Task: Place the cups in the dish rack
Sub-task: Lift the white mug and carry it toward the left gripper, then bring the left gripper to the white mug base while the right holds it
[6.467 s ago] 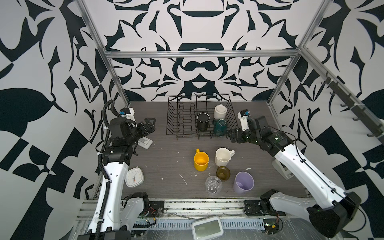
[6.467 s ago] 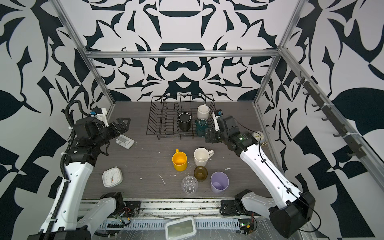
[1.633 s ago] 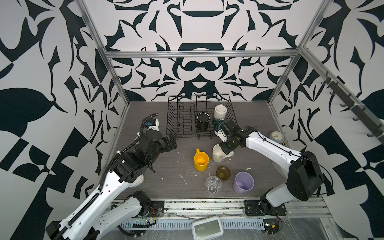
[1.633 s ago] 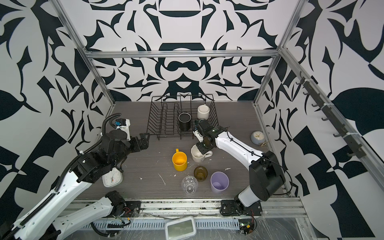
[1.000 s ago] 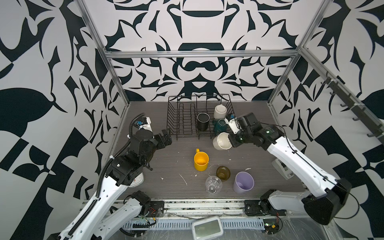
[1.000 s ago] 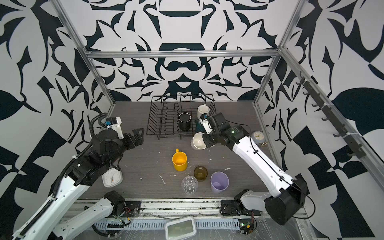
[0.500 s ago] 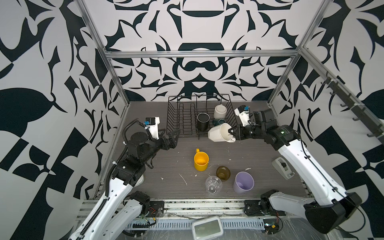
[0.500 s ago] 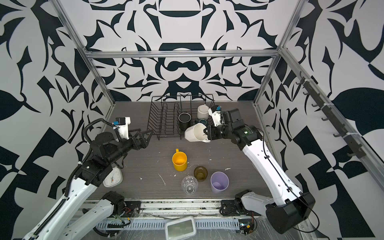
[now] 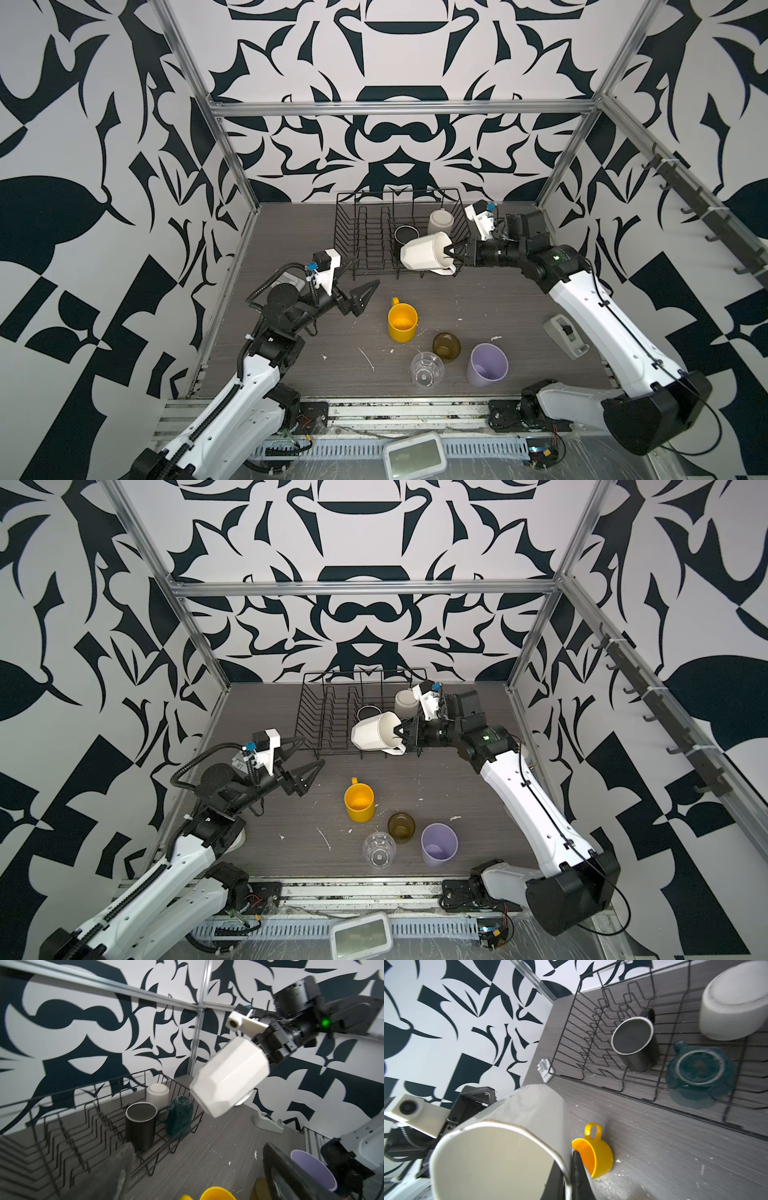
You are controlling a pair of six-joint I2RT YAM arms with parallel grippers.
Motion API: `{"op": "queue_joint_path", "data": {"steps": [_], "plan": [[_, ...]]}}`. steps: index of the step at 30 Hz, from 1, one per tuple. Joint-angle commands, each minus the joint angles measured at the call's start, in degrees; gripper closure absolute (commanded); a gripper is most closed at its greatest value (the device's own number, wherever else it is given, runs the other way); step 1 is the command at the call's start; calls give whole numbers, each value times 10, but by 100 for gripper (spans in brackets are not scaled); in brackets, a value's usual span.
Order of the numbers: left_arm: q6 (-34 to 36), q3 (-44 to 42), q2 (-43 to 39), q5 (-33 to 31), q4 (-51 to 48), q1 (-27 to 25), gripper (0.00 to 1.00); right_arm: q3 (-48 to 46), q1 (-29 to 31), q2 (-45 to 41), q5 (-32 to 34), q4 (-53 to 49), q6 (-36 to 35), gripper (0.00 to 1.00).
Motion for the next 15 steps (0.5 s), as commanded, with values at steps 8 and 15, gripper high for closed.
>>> {"op": "queue_joint_path", "data": {"steps": [8,15], "plan": [[-5,2,37,134,153,2,1,-12,9,-11,-122,165,65,100],[-29,3,61,152,191,2,1,-8,26,-5,-133,177,67,100]]}}
